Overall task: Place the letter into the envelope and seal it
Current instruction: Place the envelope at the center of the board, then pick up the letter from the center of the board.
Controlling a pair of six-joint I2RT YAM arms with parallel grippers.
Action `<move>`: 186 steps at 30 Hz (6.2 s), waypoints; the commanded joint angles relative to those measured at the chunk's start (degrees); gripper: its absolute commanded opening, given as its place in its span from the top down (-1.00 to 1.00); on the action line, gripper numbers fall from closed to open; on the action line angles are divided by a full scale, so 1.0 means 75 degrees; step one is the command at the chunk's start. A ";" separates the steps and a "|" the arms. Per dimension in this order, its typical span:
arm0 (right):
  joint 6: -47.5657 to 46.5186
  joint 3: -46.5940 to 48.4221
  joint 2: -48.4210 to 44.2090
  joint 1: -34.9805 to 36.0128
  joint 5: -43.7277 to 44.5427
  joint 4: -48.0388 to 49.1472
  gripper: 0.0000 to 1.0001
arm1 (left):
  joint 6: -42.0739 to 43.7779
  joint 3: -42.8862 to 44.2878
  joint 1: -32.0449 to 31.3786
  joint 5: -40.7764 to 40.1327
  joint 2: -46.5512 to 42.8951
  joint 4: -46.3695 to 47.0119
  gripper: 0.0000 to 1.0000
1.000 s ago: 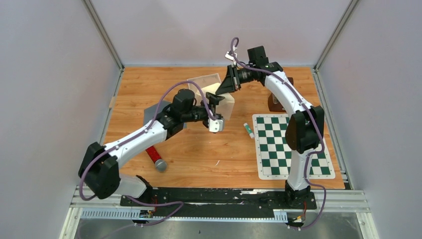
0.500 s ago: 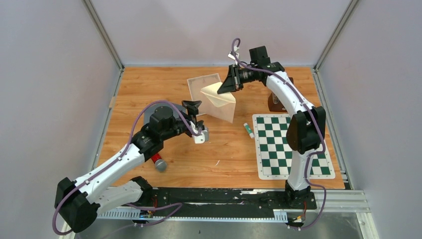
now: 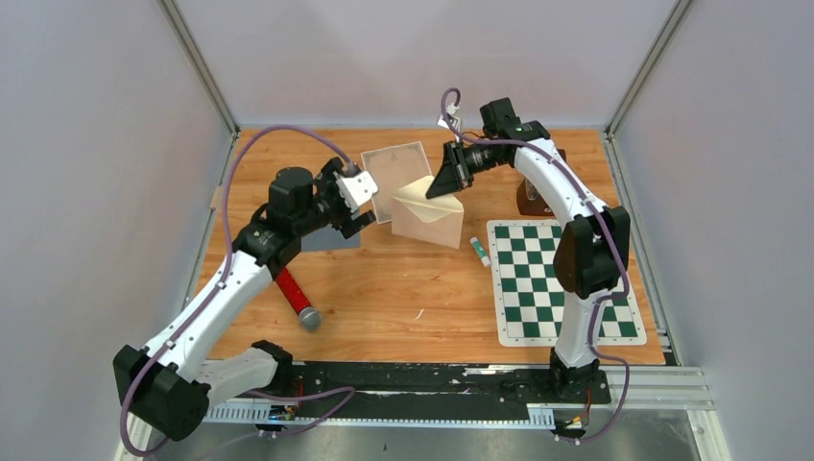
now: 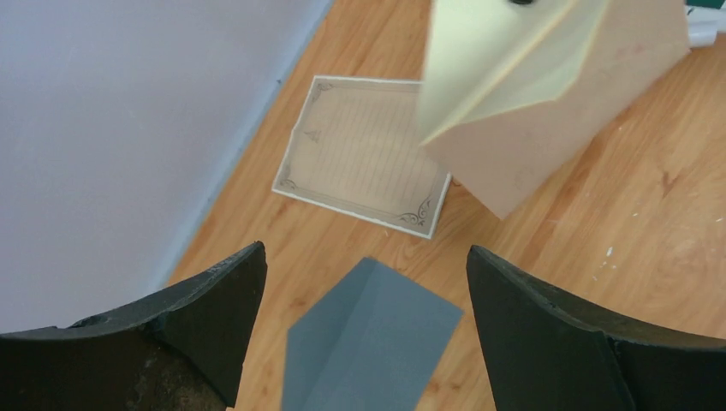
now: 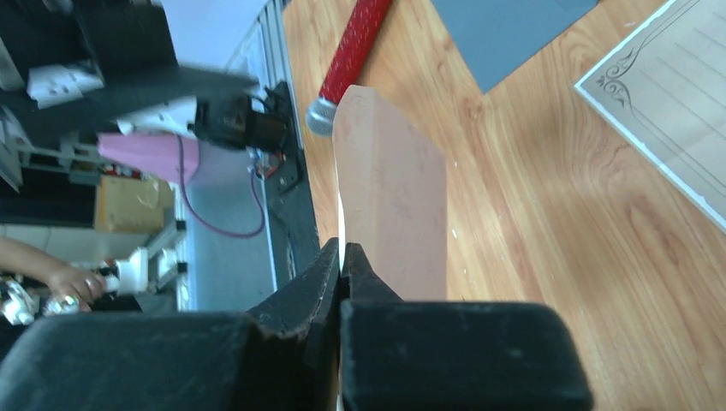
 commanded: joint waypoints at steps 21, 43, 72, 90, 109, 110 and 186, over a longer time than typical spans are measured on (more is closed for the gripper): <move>-0.3441 0.1545 0.2895 0.0150 0.1901 -0.1781 0.57 | -0.5429 0.1538 0.2342 0.1581 0.2731 -0.1565 -0.89; 0.2581 0.3716 0.3919 -0.0997 0.1969 0.2285 -0.71 | -0.9194 0.5711 0.2975 0.1672 0.8456 0.0441 -0.91; 0.5709 0.3809 0.5529 0.0652 0.5571 0.3676 1.00 | -0.9690 0.8154 0.3255 0.1089 1.0929 0.1575 -0.98; 0.5541 0.2981 0.5355 0.0718 0.5503 0.3308 1.00 | -1.0300 0.7482 0.3056 0.2320 1.1261 0.2472 -0.89; 0.5310 0.2878 0.5314 0.0696 0.5184 0.3394 1.00 | -1.0872 0.5932 0.3095 0.3412 1.0280 0.3352 -0.66; 0.5314 0.2852 0.5302 0.0689 0.5198 0.3396 1.00 | -1.0742 0.5936 0.3136 0.3277 1.0072 0.2912 -0.67; 0.5068 0.2455 0.3028 -0.0462 0.4275 0.3345 -0.41 | -1.0698 0.3115 0.2543 0.3008 0.7810 0.0303 -0.82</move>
